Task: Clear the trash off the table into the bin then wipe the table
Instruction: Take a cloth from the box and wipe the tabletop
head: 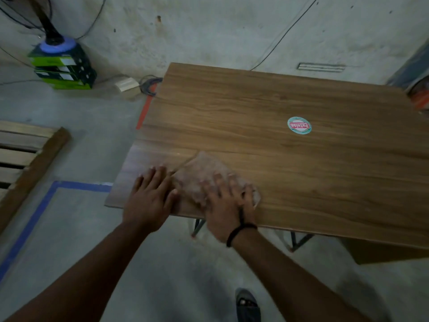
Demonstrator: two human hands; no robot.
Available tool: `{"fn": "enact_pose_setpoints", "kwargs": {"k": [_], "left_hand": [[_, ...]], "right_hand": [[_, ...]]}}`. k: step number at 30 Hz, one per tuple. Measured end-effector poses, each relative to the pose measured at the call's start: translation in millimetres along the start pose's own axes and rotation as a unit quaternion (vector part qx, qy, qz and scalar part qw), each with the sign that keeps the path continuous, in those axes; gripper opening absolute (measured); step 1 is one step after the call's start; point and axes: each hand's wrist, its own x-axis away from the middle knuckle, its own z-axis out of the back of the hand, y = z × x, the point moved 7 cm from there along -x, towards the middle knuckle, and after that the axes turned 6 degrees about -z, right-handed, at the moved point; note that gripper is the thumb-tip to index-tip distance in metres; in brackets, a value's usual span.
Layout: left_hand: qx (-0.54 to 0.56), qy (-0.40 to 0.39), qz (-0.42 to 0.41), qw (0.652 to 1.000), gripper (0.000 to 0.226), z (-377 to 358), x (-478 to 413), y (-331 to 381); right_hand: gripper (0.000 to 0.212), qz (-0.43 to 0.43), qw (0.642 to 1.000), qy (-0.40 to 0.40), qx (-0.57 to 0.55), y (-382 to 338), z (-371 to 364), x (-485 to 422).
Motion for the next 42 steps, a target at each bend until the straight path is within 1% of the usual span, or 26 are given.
{"fn": "enact_pose_setpoints", "kwargs": {"k": [2, 4, 6, 8, 10, 11, 12, 13, 15, 18, 20, 21, 23, 25, 27, 28, 30, 31, 32, 35, 36, 37, 38, 39, 41, 42], "left_hand": [[-0.02, 0.001, 0.008, 1.0, 0.071, -6, -2, 1], [-0.031, 0.009, 0.019, 0.999, 0.065, -6, 1, 0], [-0.031, 0.005, 0.026, 0.999, 0.063, -6, 1, 1], [-0.031, 0.004, 0.029, 0.999, 0.062, -6, -1, 4], [-0.033, 0.007, 0.03, 0.999, 0.062, -6, -1, 4], [-0.032, 0.008, 0.031, 0.999, 0.062, -6, -1, 4], [-0.031, 0.008, 0.032, 0.999, 0.062, -7, 0, 2], [-0.032, 0.008, 0.034, 0.999, 0.062, -7, 0, 2], [-0.036, 0.007, 0.032, 0.999, 0.062, -7, 0, 2], [-0.035, 0.014, 0.028, 0.999, 0.061, -4, 0, 5], [-0.035, 0.014, 0.029, 0.999, 0.062, -1, 0, 6], [-0.033, 0.012, 0.029, 0.999, 0.062, -1, 1, 7], [-0.03, 0.011, 0.03, 0.999, 0.063, -2, 1, 6], [-0.028, 0.011, 0.031, 0.999, 0.063, -3, 1, 5], [-0.028, 0.015, 0.032, 0.999, 0.062, -4, 0, 5], [-0.028, 0.019, 0.033, 0.999, 0.061, -4, 0, 4], [-0.027, 0.022, 0.034, 0.999, 0.06, -6, -1, 3], [-0.027, 0.023, 0.033, 0.999, 0.06, -6, 0, 3], [-0.028, 0.023, 0.031, 0.999, 0.06, -6, 0, 2], [-0.032, 0.019, 0.028, 0.999, 0.061, -5, 0, 2], [-0.032, 0.017, 0.028, 0.999, 0.061, -5, 0, 2], [-0.031, 0.017, 0.03, 0.999, 0.061, -4, 1, 2], [-0.029, 0.018, 0.031, 0.999, 0.061, -4, 1, 3], [-0.026, 0.02, 0.032, 0.999, 0.061, -4, 1, 4], [-0.023, 0.024, 0.034, 0.999, 0.059, -4, 1, 5], [-0.025, 0.03, 0.033, 0.999, 0.058, -4, 1, 5]], "right_hand": [[0.058, 0.046, 0.999, 0.006, -0.002, -2, -3, 18], [0.059, 0.046, 0.999, 0.011, 0.004, 33, -10, 16], [0.057, -0.011, 1.0, 0.008, 0.009, 99, -15, -1], [0.063, -0.106, 0.994, -0.007, 0.008, 175, -10, -21], [0.063, -0.197, 0.98, -0.01, 0.023, 220, 2, -34], [0.062, -0.224, 0.974, -0.001, 0.018, 224, 5, -37], [0.062, -0.231, 0.973, 0.016, 0.013, 213, 8, -38], [0.065, -0.22, 0.975, 0.031, 0.006, 192, 9, -37], [0.067, -0.172, 0.985, 0.03, -0.015, 133, 1, -28], [0.06, -0.072, 0.997, 0.039, -0.007, 36, -5, 1], [0.059, -0.01, 0.999, 0.035, -0.013, 3, -3, 16], [0.06, 0.007, 0.999, 0.031, -0.016, 6, -3, 15], [0.061, -0.01, 1.0, 0.024, -0.004, 44, -3, 9], [0.062, -0.084, 0.996, 0.04, 0.007, 107, 4, 3], [0.066, -0.159, 0.987, 0.026, 0.016, 167, 12, 1], [0.068, -0.185, 0.982, 0.013, 0.027, 183, 16, 3], [0.069, -0.212, 0.976, 0.014, 0.039, 178, 16, 11], [0.067, -0.209, 0.977, 0.023, 0.035, 159, 16, 18], [0.064, -0.186, 0.982, 0.032, 0.028, 132, 13, 26], [0.057, -0.056, 0.997, 0.04, 0.037, 46, 0, 55], [0.057, -0.016, 0.999, 0.028, 0.036, 31, -3, 62], [0.057, 0.011, 1.0, -0.001, 0.029, 33, -7, 61], [0.057, 0.017, 0.999, 0.002, 0.034, 45, -8, 57], [0.058, 0.003, 0.999, -0.021, 0.046, 71, -12, 49], [0.062, -0.046, 0.997, -0.004, 0.068, 126, -10, 24], [0.061, -0.078, 0.995, 0.013, 0.058, 151, -2, 12]]}}
